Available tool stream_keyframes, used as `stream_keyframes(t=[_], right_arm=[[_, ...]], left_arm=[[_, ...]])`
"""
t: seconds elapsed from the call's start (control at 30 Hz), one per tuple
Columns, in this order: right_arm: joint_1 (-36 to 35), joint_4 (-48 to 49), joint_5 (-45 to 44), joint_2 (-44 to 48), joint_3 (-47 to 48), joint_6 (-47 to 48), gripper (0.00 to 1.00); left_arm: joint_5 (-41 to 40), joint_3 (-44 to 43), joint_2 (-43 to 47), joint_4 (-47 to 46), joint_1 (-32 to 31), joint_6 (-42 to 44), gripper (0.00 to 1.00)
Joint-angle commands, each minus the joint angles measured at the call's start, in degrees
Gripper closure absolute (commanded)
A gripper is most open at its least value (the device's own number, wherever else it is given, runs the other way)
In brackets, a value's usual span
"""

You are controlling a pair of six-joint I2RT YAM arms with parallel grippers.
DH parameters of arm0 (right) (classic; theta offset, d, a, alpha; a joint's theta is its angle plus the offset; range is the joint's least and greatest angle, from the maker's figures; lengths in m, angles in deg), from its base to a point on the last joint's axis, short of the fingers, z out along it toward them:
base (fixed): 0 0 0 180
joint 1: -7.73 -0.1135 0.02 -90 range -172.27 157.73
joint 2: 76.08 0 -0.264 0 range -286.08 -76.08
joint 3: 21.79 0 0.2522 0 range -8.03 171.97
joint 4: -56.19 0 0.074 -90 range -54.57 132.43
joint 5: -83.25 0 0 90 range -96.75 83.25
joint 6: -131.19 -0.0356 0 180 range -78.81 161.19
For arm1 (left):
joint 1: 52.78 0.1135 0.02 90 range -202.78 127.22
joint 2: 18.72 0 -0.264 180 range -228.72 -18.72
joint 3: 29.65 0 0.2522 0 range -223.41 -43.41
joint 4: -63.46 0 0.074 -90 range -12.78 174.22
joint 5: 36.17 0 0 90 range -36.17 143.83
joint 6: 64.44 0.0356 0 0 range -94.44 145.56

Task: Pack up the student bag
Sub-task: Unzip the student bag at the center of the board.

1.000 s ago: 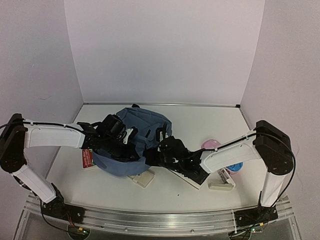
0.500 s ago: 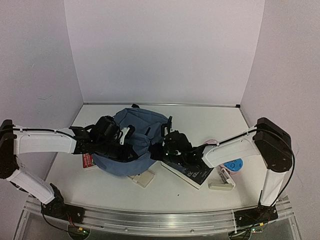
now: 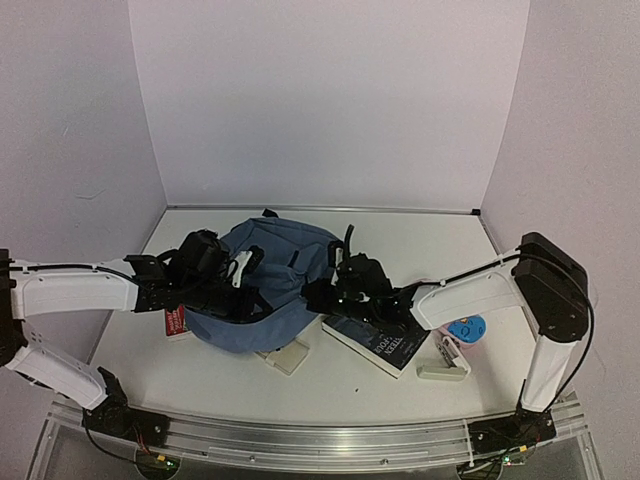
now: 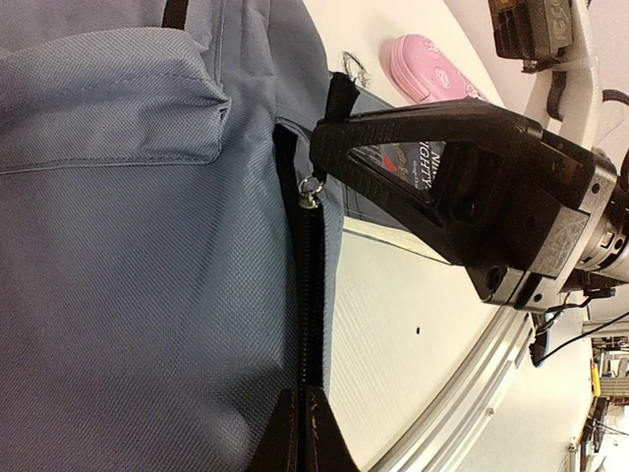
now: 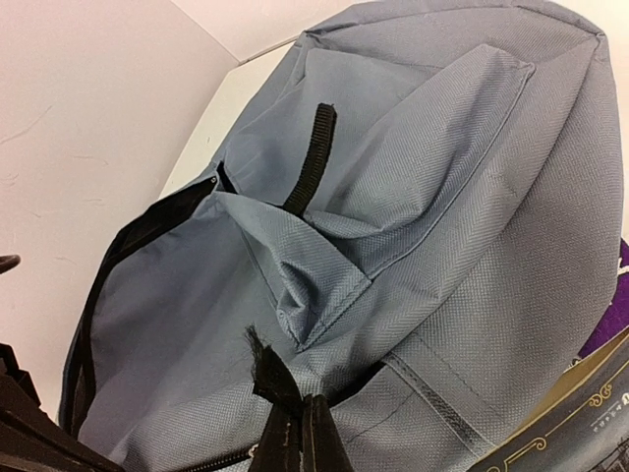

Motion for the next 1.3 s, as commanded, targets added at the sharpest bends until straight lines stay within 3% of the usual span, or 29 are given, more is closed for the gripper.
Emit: stream_keyframes(t=[0.0, 0.77, 1.03, 1.17, 1.27], right_arm=[[5.44, -0.62, -9.20, 2.60, -1.35, 1.01, 1.00], [13.33, -0.61, -12.32, -2.12, 0.29, 1.58, 1.00], [13.50, 0.05, -3.86, -1.10, 0.96, 5.79, 1.00], [13.45, -0.06, 1.28, 5.22, -1.97, 7.70, 0.65], [13.43, -0.97, 1.43, 11.80, -5.59, 9.04, 0.39]], left_arm=[[4.57, 1.59, 3.01, 4.33, -1.70, -1.35, 1.00], [3.97, 2.90, 2.88, 2.18, -2.53, -3.21, 1.00], [0.85, 1.11, 1.59, 3.55, -2.62, -4.45, 1.00], [-3.69, -3.96, -0.52, 5.54, -2.62, -4.99, 0.98], [-5.71, -8.27, -2.99, 5.62, -2.62, -4.69, 0.85]])
